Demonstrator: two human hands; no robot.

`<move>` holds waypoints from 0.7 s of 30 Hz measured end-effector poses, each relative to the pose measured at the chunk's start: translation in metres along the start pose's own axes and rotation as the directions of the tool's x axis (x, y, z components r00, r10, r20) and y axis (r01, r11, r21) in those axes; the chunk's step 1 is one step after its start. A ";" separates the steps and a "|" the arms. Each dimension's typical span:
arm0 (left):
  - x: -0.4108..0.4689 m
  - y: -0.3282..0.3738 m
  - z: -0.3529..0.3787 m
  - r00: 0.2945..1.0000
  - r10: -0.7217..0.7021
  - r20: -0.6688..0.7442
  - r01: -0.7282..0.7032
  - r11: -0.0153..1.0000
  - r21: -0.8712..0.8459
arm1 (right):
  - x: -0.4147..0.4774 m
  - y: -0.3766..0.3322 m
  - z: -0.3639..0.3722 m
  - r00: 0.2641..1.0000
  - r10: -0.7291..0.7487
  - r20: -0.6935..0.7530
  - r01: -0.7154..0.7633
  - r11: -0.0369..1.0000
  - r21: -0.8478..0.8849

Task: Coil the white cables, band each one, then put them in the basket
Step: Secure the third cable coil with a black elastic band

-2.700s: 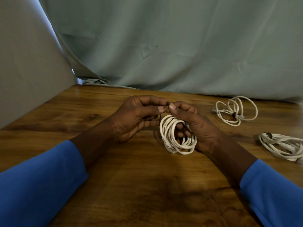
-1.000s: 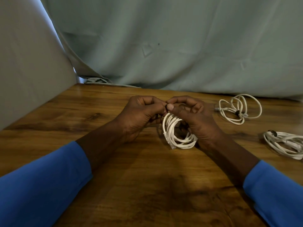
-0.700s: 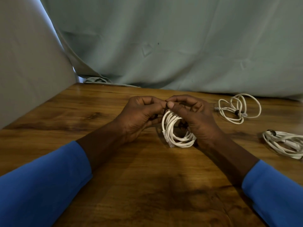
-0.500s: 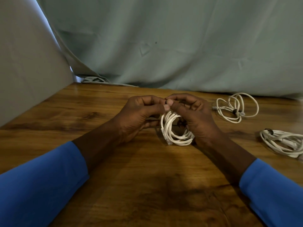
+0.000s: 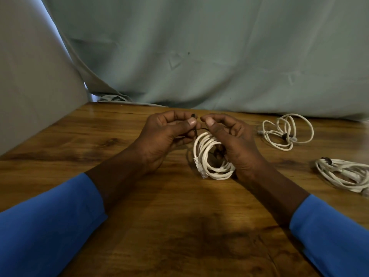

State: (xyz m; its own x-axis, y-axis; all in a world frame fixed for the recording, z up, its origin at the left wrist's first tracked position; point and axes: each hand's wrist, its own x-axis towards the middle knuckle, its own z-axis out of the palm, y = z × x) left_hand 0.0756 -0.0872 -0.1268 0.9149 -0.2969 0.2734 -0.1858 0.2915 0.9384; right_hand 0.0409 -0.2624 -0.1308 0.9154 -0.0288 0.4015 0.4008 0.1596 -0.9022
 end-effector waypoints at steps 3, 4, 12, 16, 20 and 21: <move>0.001 0.002 -0.002 0.999 -0.032 0.017 0.032 0.999 -0.018 | -0.003 -0.002 0.002 1.000 0.018 0.000 -0.018 1.000 -0.015; 0.001 0.002 -0.003 0.998 -0.045 0.032 0.046 0.999 -0.027 | -0.003 -0.003 0.002 1.000 0.027 -0.001 -0.027 1.000 -0.011; 0.007 0.008 -0.006 0.991 -0.032 -0.130 0.017 0.993 -0.113 | -0.004 -0.007 0.004 0.992 0.091 -0.082 -0.098 0.991 -0.090; 0.018 0.023 -0.037 0.944 0.019 -0.330 -0.093 0.973 -0.210 | -0.004 -0.006 0.003 0.993 0.077 -0.087 -0.085 0.992 -0.097; 0.012 0.024 -0.039 0.930 0.363 -0.053 -0.293 0.824 0.486 | -0.005 -0.005 0.004 0.996 0.067 -0.060 -0.072 0.993 -0.093; 0.009 0.022 -0.034 0.927 0.371 0.053 -0.335 0.755 0.563 | -0.004 -0.005 0.004 0.996 0.066 -0.054 -0.071 0.994 -0.087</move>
State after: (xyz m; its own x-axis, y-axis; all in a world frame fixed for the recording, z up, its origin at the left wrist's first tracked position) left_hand 0.0923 -0.0526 -0.1103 0.7603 -0.2152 0.6129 -0.6483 -0.1927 0.7366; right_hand 0.0345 -0.2587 -0.1269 0.9406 -0.0713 0.3320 0.3370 0.0752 -0.9385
